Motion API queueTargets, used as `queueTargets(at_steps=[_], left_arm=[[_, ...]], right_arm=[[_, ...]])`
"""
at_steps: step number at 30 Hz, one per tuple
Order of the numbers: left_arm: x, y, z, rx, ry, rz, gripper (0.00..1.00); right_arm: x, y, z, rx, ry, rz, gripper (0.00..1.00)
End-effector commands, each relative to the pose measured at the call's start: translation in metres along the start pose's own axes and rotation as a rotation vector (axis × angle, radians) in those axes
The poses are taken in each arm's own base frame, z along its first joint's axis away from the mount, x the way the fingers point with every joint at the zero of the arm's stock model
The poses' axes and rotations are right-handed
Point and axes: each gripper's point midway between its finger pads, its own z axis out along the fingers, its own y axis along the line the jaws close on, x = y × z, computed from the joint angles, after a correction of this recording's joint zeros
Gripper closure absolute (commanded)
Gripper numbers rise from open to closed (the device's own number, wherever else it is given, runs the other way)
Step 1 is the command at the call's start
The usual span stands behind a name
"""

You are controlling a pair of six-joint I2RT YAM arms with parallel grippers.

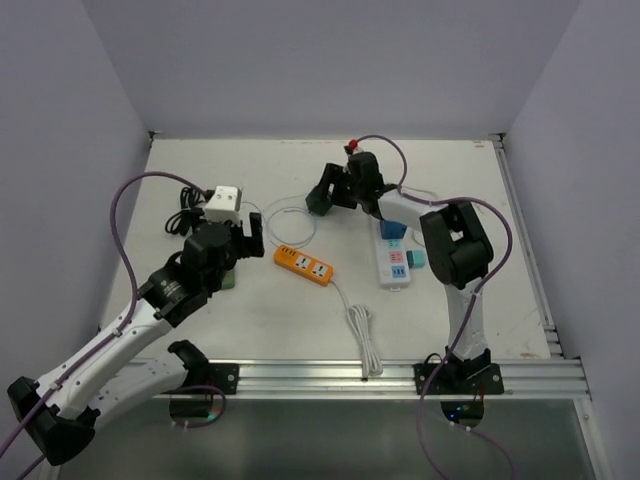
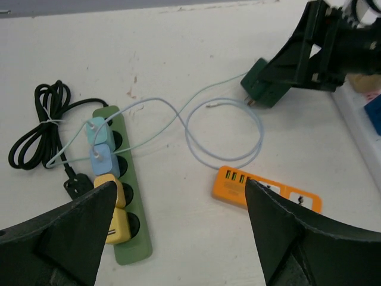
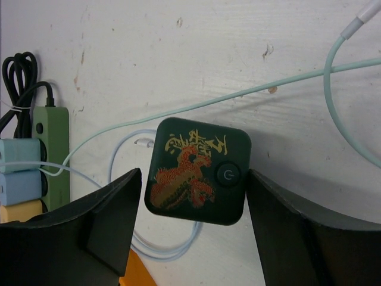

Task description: Pull the plug off the socket

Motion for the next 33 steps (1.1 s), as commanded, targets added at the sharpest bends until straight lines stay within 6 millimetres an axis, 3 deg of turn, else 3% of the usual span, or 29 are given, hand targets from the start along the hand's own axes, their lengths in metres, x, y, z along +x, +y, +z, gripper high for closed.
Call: queueTargets(at_steps=[1,5,6,7,12,15,16,18,19,25,26,28,29,31,32,33], left_arm=[[0.024,0.016,0.005,-0.054,0.047,0.087,0.07],[0.03,0.021,0.006,-0.068,0.069,0.101,0.07],[0.03,0.021,0.006,-0.067,0.07,0.098,0.06],[0.031,0.021,0.005,-0.064,0.074,0.099,0.06],[0.032,0.022,0.002,-0.061,0.065,0.095,0.06],[0.034,0.02,0.003,-0.046,0.076,0.101,0.05],[0.034,0.019,0.003,-0.044,0.077,0.099,0.05],[0.034,0.019,0.003,-0.04,0.079,0.104,0.04],[0.034,0.018,0.003,-0.035,0.078,0.103,0.04],[0.033,0.008,0.003,0.018,0.082,0.1,0.04],[0.031,0.007,0.003,0.024,0.08,0.091,0.03],[0.03,0.002,0.002,0.051,0.079,0.078,0.03],[0.026,-0.006,0.001,0.085,0.076,0.059,0.03],[0.019,-0.015,0.001,0.117,0.071,0.002,0.05],[0.017,-0.024,0.001,0.144,0.067,-0.052,0.05],[0.012,-0.043,0.004,0.223,0.05,-0.081,0.05]], right_arm=[[-0.014,0.006,-0.003,0.029,-0.008,0.003,0.24],[-0.023,0.011,-0.011,0.047,-0.015,-0.004,0.17],[-0.032,0.017,-0.019,0.042,-0.035,-0.012,0.14],[-0.033,0.011,-0.024,0.085,-0.03,-0.026,0.1],[-0.062,0.02,-0.06,0.148,-0.069,-0.112,0.07],[-0.079,0.026,-0.091,0.168,-0.105,-0.172,0.07],[-0.089,0.035,-0.111,0.157,-0.131,-0.213,0.07],[-0.092,0.03,-0.132,0.192,-0.152,-0.244,0.06],[-0.101,0.037,-0.155,0.185,-0.189,-0.278,0.06],[-0.082,-0.018,-0.224,0.339,-0.241,-0.268,0.04],[-0.068,-0.04,-0.237,0.372,-0.238,-0.242,0.04],[-0.057,-0.058,-0.25,0.398,-0.263,-0.189,0.04],[-0.041,-0.079,-0.262,0.43,-0.269,-0.144,0.04],[-0.029,-0.094,-0.268,0.416,-0.307,-0.038,0.06],[-0.007,-0.122,-0.27,0.45,-0.291,0.032,0.07],[-0.005,-0.125,-0.276,0.427,-0.327,0.077,0.1]])
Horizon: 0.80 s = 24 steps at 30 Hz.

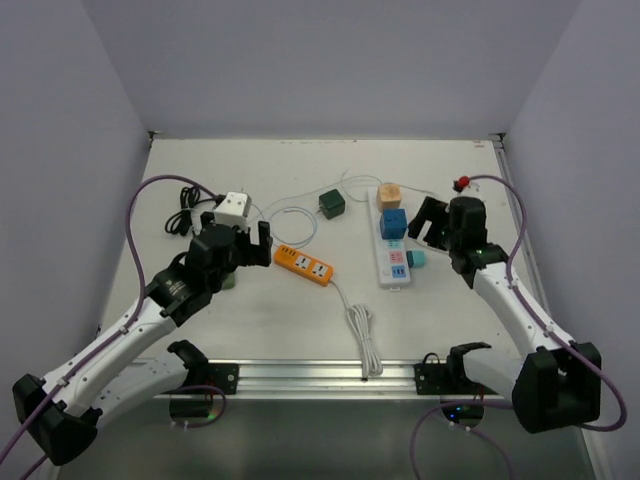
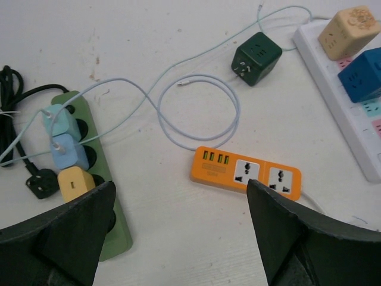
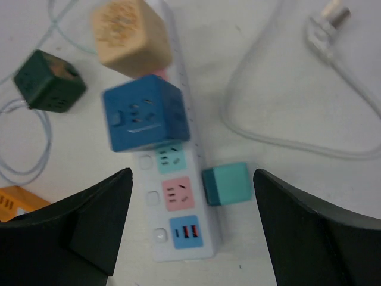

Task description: Pull the plug off the socket

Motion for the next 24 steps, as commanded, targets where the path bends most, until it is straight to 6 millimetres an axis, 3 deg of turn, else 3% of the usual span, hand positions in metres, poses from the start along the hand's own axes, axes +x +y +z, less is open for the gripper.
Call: queueTargets(at_steps=[1,4,6,8,9,11,16,24], left_arm=[[-0.029,-0.043,0.002,0.172,-0.067,-0.132,0.05],[-0.023,-0.084,0.013,0.251,-0.054,-0.12,0.05],[-0.016,-0.114,0.023,0.312,-0.024,-0.099,0.05],[-0.002,-0.131,0.038,0.333,0.012,-0.083,0.06],[-0.008,-0.146,0.04,0.379,-0.014,-0.094,0.07],[-0.007,-0.16,0.048,0.401,-0.009,-0.089,0.09],[0.018,-0.201,0.073,0.442,0.051,-0.037,0.1],[0.047,-0.259,0.106,0.495,0.117,0.017,0.1]], right_arm=[[0.037,-0.041,0.003,0.023,0.004,0.247,0.16],[0.052,-0.062,0.008,0.01,0.026,0.371,0.21],[0.063,-0.06,0.01,-0.026,0.07,0.401,0.21],[0.08,-0.065,0.012,-0.04,0.117,0.46,0.21],[0.072,-0.064,0.015,-0.069,0.077,0.472,0.21],[0.084,-0.07,0.018,-0.073,0.095,0.533,0.19],[0.092,-0.066,0.028,-0.132,0.13,0.555,0.18],[0.105,-0.074,0.025,-0.102,0.175,0.394,0.18]])
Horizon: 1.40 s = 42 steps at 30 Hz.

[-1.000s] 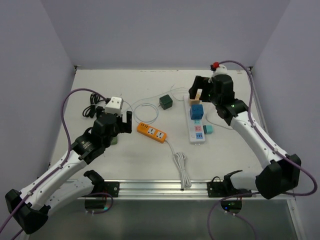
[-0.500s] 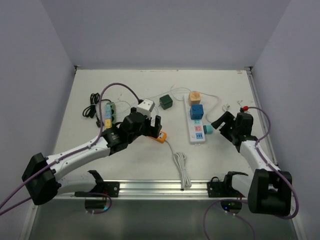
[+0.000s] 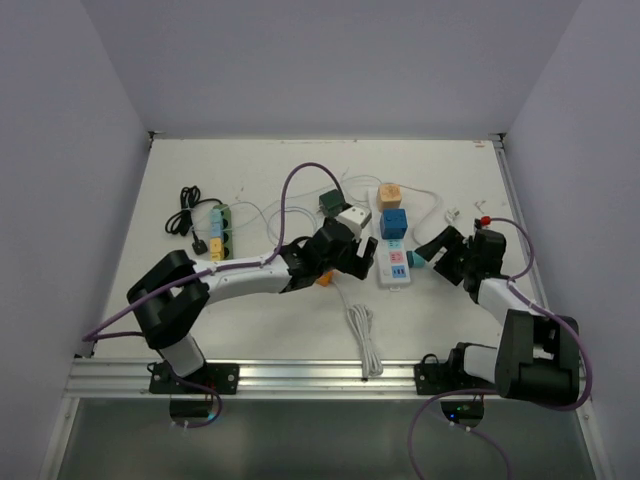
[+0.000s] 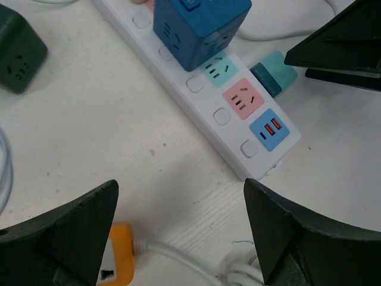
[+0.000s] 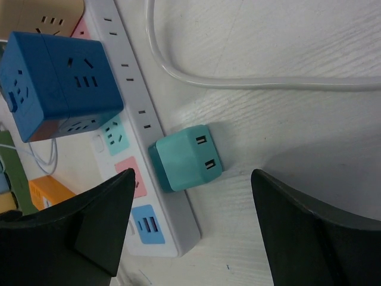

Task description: Pull the plug off the socket

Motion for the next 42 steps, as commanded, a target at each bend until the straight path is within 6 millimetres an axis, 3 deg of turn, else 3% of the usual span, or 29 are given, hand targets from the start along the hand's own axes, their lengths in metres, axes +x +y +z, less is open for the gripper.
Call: queueTargets(at_steps=[1,3,10,12,20,32,42], left_arm=[[-0.037,-0.032,0.017,0.076,-0.097,-0.032,0.1],[-0.027,-0.036,0.03,0.08,-0.069,-0.026,0.1],[-0.016,-0.046,0.061,0.081,-0.045,-0.022,0.12],[-0.01,-0.046,0.069,0.072,-0.039,-0.023,0.13],[-0.001,-0.048,0.092,0.064,-0.021,-0.026,0.14],[0.026,-0.033,0.098,0.007,0.029,-0.011,0.15],[0.052,-0.02,0.093,-0.03,0.083,-0.026,0.17]], right_arm=[[-0.01,0.006,-0.004,-0.006,-0.031,-0.146,0.18],[-0.007,0.001,-0.005,0.035,-0.017,-0.181,0.22],[0.007,0.023,0.008,0.083,0.011,-0.409,0.25],[0.011,0.014,0.009,0.123,0.03,-0.404,0.25],[-0.001,0.01,0.005,0.198,0.006,-0.433,0.27],[0.011,0.02,0.017,0.179,0.075,-0.488,0.29],[0.008,0.004,0.015,0.305,0.103,-0.524,0.36]])
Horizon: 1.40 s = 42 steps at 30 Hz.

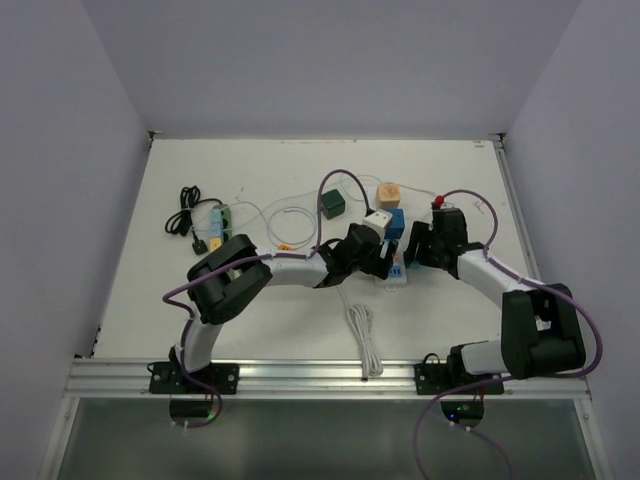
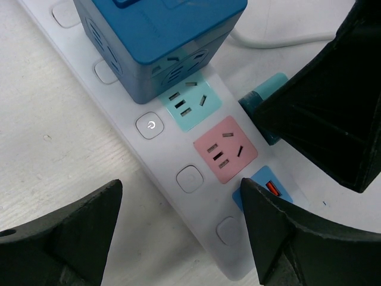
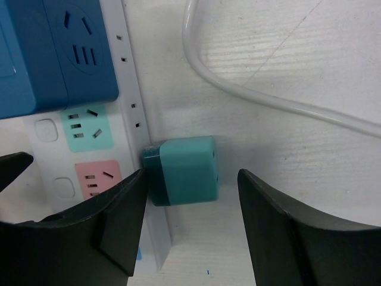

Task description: Pull the plug off the socket

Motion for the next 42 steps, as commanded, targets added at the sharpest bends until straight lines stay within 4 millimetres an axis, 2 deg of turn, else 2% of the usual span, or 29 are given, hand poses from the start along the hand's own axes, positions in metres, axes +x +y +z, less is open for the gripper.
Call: queueTargets(at_steps=[1,5,12,16,18,21,25,33,42], left_arm=[[0.02,0.013,-0.002,-0.054,0.039,0.007,0.17],[0.026,0.017,-0.002,-0.067,0.056,0.009,0.17],[0.034,0.028,-0.006,-0.119,0.083,0.025,0.18],[0.037,0.036,-0.011,-0.153,0.093,0.029,0.19],[0.036,0.038,-0.013,-0.16,0.09,0.032,0.2],[0.038,0.043,-0.015,-0.17,0.097,0.031,0.2],[0.042,0.048,-0.018,-0.186,0.107,0.024,0.2],[0.047,0.048,-0.017,-0.181,0.119,0.022,0.2],[0.044,0.048,-0.024,-0.176,0.109,0.013,0.2]], right_arm=[[-0.003,-0.013,-0.002,0.082,0.012,-0.048,0.36],[-0.003,-0.015,-0.003,0.103,0.012,-0.066,0.36],[0.006,-0.008,0.011,0.084,0.106,-0.121,0.33],[0.001,-0.013,0.01,0.134,0.105,-0.167,0.35],[0.0,-0.014,0.009,0.149,0.098,-0.178,0.38],[0.002,-0.014,0.009,0.146,0.112,-0.182,0.48],[-0.002,-0.011,0.008,0.133,0.115,-0.19,0.51],[0.006,-0.003,0.003,0.082,0.18,-0.215,0.39],[0.016,-0.005,-0.007,0.117,0.236,-0.243,0.37]])
